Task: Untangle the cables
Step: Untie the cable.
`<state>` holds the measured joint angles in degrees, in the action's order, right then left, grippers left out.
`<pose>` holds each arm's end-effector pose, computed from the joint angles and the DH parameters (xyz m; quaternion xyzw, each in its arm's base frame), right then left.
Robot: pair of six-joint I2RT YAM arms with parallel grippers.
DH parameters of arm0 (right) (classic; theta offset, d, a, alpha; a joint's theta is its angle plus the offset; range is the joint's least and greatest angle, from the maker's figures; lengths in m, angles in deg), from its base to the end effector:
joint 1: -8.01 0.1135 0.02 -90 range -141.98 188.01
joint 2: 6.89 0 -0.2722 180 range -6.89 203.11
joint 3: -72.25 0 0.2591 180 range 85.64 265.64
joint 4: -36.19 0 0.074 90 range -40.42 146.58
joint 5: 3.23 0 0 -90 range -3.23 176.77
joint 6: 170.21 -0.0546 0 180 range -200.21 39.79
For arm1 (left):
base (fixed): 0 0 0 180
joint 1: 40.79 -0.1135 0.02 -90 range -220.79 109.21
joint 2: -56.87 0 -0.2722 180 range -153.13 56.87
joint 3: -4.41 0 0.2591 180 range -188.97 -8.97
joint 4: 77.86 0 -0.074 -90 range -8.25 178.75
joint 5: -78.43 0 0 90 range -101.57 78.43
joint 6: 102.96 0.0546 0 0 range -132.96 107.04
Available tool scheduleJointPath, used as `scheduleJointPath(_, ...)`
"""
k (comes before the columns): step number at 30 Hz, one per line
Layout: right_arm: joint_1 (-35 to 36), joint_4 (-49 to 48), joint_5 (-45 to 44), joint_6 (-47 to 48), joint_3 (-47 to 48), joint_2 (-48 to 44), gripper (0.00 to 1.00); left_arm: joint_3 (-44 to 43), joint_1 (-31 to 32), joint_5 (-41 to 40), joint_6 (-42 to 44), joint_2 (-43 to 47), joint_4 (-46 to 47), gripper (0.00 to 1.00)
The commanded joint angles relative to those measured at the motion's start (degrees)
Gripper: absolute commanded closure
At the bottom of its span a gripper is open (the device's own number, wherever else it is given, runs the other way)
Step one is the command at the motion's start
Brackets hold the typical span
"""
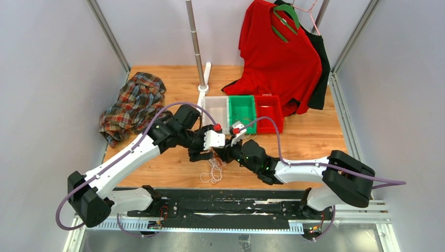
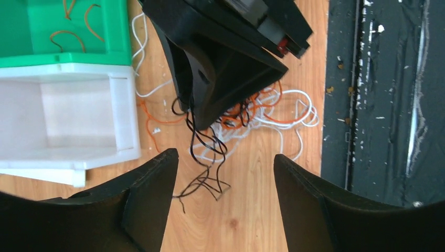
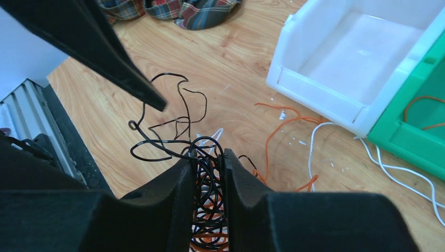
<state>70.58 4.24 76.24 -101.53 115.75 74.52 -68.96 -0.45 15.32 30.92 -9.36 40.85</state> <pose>0.1520 0.2712 0.2102 -0.2031 0.7140 0.3948 0.5413 0.1664 -0.1737 0.2954 0.6736 0.6385 -0.2119 0.3060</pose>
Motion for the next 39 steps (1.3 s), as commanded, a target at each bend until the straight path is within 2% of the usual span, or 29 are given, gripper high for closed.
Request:
scheduleJointPath(1, 1.24, -0.70, 2.00, -0.83, 2.57, -0.48, 0.77, 1.11, 0.85, -2.81, -1.19, -0.69, 6.26, 0.30)
scheduleJointPath(4, 1.25, -0.79, 2.84, -0.88, 2.47, -0.84, 0.77, 2.86, 0.88, -6.73, -1.26, -0.39, 9.58, 0.37)
scheduleJointPath(8, 1.29, -0.59, 2.75, -0.72, 1.66, -1.22, 0.77, 2.78, 0.88, -6.87, 1.65, 0.05, 7.61, 0.50)
scheduleJointPath(13, 1.29, -0.36, 2.53, -0.57, 0.89, -1.58, 0.77, 1.99, 0.91, -6.82, 5.69, 0.55, 2.23, 0.53)
scheduleJointPath(17, 1.24, -0.38, 2.79, -0.48, 0.81, -1.97, 0.77, 2.10, 0.88, -7.22, 4.69, 0.46, 3.45, 0.65)
scheduleJointPath(22, 1.25, 0.28, 2.71, -0.14, 0.13, -3.05, 0.78, 1.40, 0.88, -7.54, 6.26, 1.00, 3.55, 0.67)
scheduleJointPath(26, 1.24, 0.86, 3.05, 0.30, 0.21, -3.52, 0.77, 0.31, 0.88, -8.73, 4.34, 0.74, 5.55, 0.90)
scheduleJointPath(29, 1.24, 1.02, 3.14, 0.34, 0.04, -3.53, 0.75, -0.42, 0.88, -9.31, 1.47, 1.07, 8.02, 0.99)
scheduleJointPath(30, 1.24, 1.12, 3.14, 0.32, -0.08, -3.53, 0.74, -0.92, 0.88, -9.36, 0.48, 1.14, 8.08, 0.99)
scheduleJointPath(35, 1.20, 2.16, -0.73, 0.23, -2.34, -6.87, 0.43, -4.45, 0.88, -9.01, -1.84, 1.53, 3.80, 0.99)
scheduleJointPath(37, 0.99, 2.48, -3.77, 0.26, -3.61, -10.42, 0.35, -5.71, 0.88, -8.81, -1.67, 2.27, 1.74, 0.99)
scheduleJointPath(39, 0.89, 3.11, -5.96, 1.03, -3.95, -13.84, 0.32, -6.68, 0.88, -8.76, -1.45, 3.00, -0.42, 0.99)
